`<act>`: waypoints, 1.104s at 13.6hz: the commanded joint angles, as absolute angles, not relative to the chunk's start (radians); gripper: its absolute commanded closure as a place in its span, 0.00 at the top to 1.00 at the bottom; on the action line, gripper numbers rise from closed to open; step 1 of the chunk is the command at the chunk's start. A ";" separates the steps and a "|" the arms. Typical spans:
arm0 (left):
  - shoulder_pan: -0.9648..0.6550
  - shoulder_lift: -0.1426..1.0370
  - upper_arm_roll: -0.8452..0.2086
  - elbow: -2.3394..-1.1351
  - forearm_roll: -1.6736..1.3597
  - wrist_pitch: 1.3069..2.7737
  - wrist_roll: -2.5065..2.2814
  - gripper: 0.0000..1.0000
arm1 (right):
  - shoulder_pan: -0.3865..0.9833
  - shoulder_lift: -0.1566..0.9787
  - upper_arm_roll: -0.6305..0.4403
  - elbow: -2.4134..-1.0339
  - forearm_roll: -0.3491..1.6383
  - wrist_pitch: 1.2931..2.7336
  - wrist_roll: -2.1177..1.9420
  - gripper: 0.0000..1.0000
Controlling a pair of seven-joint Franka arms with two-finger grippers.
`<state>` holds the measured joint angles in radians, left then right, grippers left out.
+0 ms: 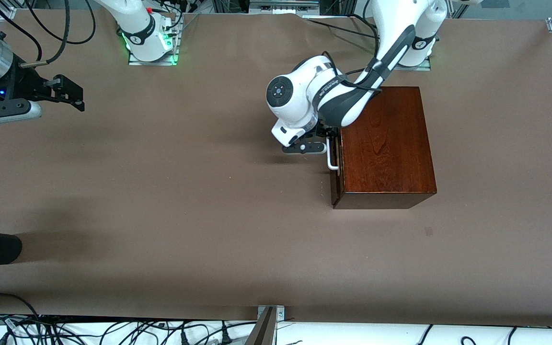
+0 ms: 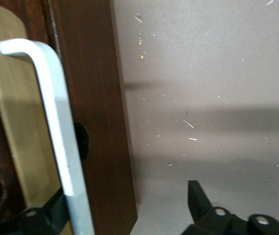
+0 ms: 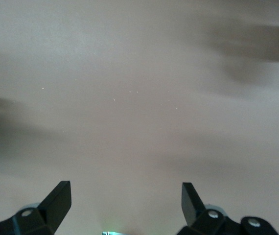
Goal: Open drawer, take yellow block, close drawer
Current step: 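Pull the drawer open by its handle with the left gripper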
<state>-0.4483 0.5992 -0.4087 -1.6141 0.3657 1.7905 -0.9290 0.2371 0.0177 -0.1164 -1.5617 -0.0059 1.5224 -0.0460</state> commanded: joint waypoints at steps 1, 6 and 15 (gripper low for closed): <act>-0.459 0.615 -0.408 -1.611 0.394 1.850 -0.959 1.00 | 0.230 0.025 -0.112 -1.542 -0.006 1.503 -0.043 1.00; -0.479 0.643 -0.408 -1.602 0.394 1.947 -1.015 1.00 | 0.230 0.025 -0.112 -1.542 -0.006 1.503 -0.043 1.00; -0.518 0.684 -0.408 -1.552 0.388 2.054 -1.029 1.00 | 0.230 0.025 -0.112 -1.542 -0.006 1.503 -0.043 1.00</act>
